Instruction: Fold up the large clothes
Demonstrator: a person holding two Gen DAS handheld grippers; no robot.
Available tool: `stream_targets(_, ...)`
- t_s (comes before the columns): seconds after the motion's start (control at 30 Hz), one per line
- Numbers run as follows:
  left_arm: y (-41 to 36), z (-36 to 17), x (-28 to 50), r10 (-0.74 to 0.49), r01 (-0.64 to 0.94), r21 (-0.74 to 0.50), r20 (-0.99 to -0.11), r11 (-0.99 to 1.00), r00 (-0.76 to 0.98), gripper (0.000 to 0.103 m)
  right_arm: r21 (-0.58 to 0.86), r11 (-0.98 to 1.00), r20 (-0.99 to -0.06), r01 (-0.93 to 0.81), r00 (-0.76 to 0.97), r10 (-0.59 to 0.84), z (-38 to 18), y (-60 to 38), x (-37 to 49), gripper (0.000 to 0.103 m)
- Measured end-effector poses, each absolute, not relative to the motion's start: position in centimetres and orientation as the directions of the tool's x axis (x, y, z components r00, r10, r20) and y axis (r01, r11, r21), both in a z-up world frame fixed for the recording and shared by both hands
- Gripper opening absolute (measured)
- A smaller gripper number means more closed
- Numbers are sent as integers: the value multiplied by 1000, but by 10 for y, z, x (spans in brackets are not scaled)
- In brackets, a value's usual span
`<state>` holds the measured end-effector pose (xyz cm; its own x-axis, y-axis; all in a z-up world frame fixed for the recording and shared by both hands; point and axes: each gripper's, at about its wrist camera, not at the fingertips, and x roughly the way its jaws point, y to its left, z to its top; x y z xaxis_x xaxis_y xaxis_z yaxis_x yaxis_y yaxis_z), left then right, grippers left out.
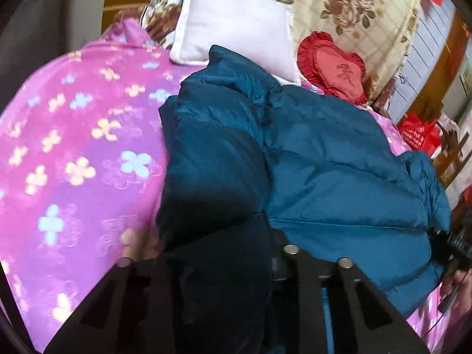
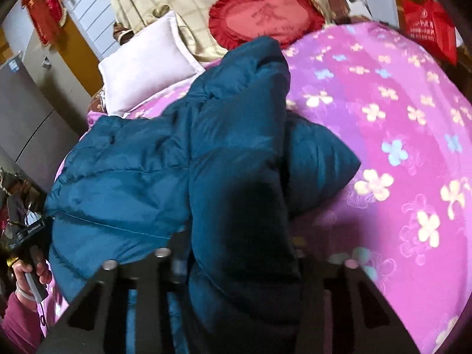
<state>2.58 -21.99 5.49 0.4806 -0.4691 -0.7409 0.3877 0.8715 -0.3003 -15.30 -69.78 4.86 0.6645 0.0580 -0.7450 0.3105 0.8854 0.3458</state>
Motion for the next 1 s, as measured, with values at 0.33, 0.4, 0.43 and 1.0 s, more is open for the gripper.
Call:
stream_targets(0.33,-157,99,-56,-522,407,-357,-733,841,435,1,410,880,-694,239,708,131,108,-654,-217,28)
stream_targets(0.4,-143,103,-82,-522,415,-354,-741,838,423,1,434,875,-684,216,711,164,117,-646,-242,28)
stream_targets(0.43,-135,104,-97,-517,418,-348,-749,839,414,1,444,871,-681,208,710,177,119,-642,-253,28)
stream_targets(1.0,-117,75,-161,-277,231,-175,-787,957,552,40,162,897,-815,411,568,-113,64,-606,-318,78)
